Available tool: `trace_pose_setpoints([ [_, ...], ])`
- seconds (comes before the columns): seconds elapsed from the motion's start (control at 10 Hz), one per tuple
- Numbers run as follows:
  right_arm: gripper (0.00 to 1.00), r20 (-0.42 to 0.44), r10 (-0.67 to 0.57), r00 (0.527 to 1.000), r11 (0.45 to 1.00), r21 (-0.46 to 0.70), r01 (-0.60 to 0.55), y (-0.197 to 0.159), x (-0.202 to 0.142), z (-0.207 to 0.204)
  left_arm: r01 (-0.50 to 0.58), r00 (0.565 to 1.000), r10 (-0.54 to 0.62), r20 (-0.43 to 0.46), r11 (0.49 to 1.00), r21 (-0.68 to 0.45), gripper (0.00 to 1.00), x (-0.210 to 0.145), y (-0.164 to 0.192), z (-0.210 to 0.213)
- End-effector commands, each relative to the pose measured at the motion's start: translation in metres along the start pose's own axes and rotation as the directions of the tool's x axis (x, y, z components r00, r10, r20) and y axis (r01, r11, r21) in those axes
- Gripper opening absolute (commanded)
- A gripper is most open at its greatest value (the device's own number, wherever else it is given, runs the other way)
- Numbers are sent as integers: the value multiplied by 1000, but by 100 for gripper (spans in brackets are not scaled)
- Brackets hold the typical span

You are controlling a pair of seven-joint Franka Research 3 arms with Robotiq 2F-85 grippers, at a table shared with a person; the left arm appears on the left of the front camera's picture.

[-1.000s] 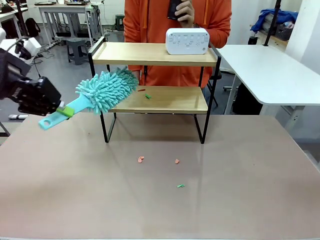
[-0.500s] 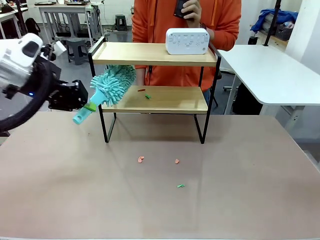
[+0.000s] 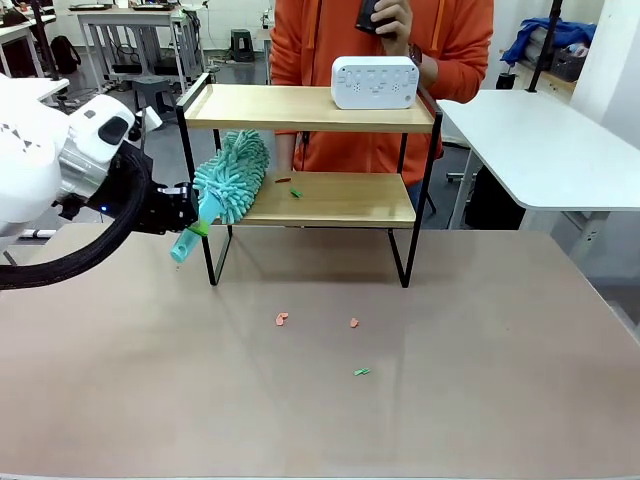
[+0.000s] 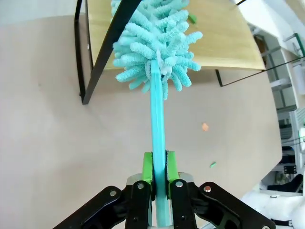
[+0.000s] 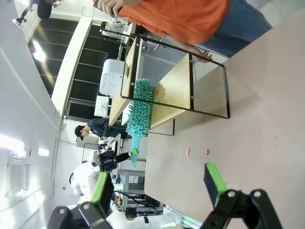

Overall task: Clean the shelf.
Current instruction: Clean the remaining tier of the Shelf with the Duster once objects are removed.

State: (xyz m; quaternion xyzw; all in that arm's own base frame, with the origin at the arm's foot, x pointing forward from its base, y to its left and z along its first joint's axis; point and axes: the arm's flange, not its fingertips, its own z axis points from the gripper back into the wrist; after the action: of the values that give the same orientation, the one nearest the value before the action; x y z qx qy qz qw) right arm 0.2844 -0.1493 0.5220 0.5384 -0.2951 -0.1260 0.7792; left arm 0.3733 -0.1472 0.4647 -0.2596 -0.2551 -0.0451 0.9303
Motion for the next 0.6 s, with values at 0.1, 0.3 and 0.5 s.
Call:
trace_pose_setpoints([
  [0.1,100,13,23,1000,1000,21,-23,0,3,-2,-29,999,30,-12,999,41,13,-13,1,5],
  [0.3,100,13,23,1000,1000,21,-23,0,3,-2,-46,996,45,-83,999,-11,13,-13,-2,3],
  [0.5,100,13,23,1000,1000,21,-23,0,3,-2,-46,984,28,-177,994,-95,13,-17,-8,1],
])
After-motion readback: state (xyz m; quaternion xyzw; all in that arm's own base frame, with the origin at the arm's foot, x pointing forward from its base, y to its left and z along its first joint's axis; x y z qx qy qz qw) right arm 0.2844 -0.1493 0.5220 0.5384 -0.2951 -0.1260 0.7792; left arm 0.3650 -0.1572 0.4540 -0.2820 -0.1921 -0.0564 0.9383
